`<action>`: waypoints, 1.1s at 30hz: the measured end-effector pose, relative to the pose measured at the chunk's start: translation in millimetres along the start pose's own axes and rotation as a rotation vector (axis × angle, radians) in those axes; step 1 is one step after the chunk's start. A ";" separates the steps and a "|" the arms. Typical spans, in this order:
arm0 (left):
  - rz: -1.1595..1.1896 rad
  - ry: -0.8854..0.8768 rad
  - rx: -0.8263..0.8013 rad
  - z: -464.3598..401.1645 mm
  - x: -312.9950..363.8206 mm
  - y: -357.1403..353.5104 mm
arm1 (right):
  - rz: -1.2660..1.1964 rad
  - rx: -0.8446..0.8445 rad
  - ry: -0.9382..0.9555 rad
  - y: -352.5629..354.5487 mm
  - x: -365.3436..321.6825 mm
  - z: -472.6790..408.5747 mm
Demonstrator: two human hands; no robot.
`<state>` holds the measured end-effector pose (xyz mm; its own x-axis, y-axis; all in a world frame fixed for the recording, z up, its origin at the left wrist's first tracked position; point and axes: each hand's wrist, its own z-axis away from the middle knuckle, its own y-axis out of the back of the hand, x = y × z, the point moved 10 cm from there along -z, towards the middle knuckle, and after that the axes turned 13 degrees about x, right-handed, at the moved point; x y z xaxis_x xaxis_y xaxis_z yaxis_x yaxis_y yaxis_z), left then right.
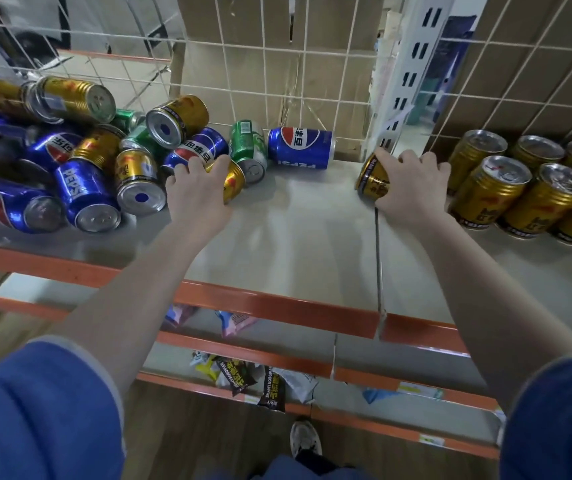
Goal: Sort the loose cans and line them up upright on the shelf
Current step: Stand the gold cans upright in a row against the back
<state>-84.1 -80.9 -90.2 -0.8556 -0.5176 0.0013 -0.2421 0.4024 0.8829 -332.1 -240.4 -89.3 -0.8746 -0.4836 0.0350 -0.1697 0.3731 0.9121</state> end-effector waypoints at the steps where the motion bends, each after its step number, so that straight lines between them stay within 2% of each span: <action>1: -0.004 0.006 -0.030 -1.0 0.3 0.1 | -0.043 -0.015 -0.007 -0.3 -1.7 2.2; 5: -0.010 0.020 -0.206 0.0 -0.1 -5.1 | -0.276 -0.125 -0.050 -7.0 -8.1 13.8; 9: 0.049 0.056 -0.272 -1.4 -1.4 -8.6 | -0.282 -0.209 -0.012 -6.0 -11.3 21.8; 14: 0.225 0.077 -0.174 -3.0 5.5 -7.7 | -0.376 -0.161 -0.091 3.7 -11.0 35.0; 17: 0.293 0.062 -0.174 -2.0 8.9 -6.1 | -0.468 -0.105 -0.146 11.0 -6.5 44.4; 21: 0.535 0.149 -0.100 0.4 9.1 11.4 | -0.546 -0.059 -0.183 21.3 -1.4 55.3; 28: 0.795 0.183 -0.002 17.0 18.8 30.1 | -0.532 0.038 -0.178 43.3 9.4 59.2; 33: 0.953 0.276 0.065 32.1 12.2 29.4 | -0.524 0.075 -0.155 58.5 6.8 53.6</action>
<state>-116.3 -51.2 -79.3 -0.5714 -0.1105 0.8132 0.4597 0.7778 0.4287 -372.3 -179.3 -57.5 -0.7201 -0.4994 -0.4817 -0.6274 0.1720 0.7595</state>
